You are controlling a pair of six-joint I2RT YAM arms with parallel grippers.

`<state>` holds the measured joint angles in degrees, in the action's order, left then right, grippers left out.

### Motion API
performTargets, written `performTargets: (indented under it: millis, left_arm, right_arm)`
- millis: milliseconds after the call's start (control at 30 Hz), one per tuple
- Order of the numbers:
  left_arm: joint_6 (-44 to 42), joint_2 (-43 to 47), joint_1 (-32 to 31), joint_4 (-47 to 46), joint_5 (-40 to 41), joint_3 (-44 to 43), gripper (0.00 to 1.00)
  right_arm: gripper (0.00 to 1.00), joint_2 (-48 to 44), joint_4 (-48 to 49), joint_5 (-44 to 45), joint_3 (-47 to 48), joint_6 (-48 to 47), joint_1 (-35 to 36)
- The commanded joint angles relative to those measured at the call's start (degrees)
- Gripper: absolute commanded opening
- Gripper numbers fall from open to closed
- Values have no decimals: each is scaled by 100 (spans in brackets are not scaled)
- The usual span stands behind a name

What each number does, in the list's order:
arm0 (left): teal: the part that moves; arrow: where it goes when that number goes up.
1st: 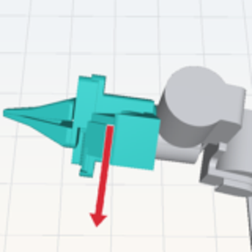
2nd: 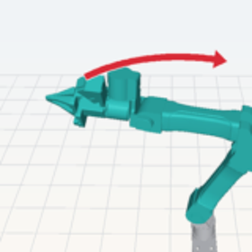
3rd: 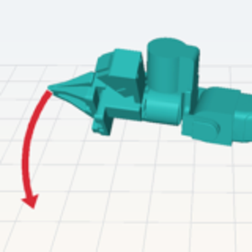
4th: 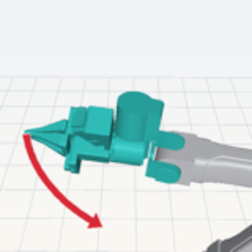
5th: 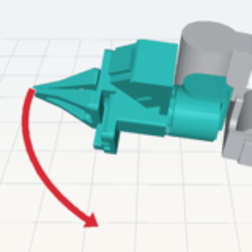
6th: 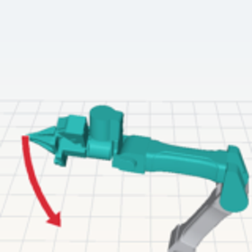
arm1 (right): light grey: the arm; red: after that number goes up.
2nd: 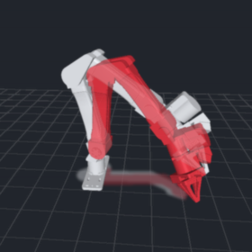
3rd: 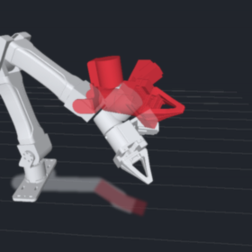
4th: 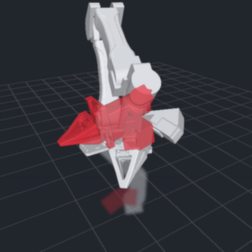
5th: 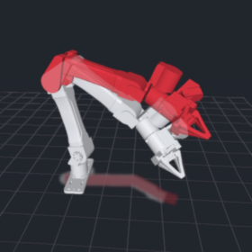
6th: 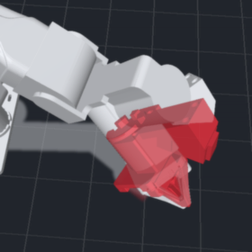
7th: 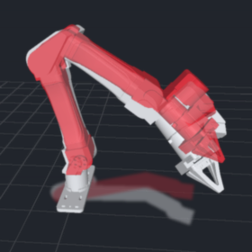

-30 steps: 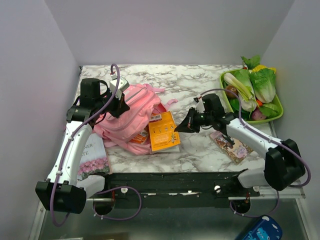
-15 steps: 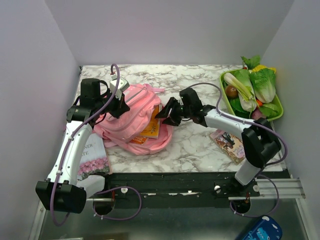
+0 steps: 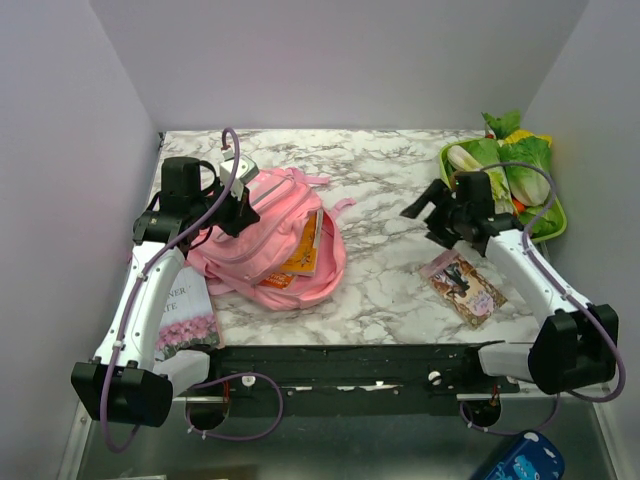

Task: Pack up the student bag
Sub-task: Move the book to the center of the board.

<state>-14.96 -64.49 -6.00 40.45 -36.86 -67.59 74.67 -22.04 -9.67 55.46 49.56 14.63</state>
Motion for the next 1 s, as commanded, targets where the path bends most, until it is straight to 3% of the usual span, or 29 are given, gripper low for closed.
performTargets:
  millis: [0, 300, 467, 600, 767, 967]
  left_arm:
    - [2, 191, 37, -538, -357, -193, 4]
    - [-16, 77, 37, -591, -445, -202, 4]
    - [-103, 94, 37, -503, -436, -202, 4]
    - [-174, 77, 37, -450, -401, -193, 4]
    - [-174, -2, 37, -459, -453, -202, 4]
    - [-226, 59, 37, -468, -427, -123, 4]
  right_arm:
    - [100, -374, -1933, 1335, -255, -720, -733]
    - [100, -1034, -2357, 2408, -1265, 246, -901]
    - [98, -665, -3022, 3240, -1082, 572, -901]
    - [93, -1216, -3420, 3928, -1169, 1098, -918]
    - [97, -1561, -3307, 4122, -1538, 1161, -1191]
    - [99, -1053, -3245, 3878, -1547, 1354, -1340]
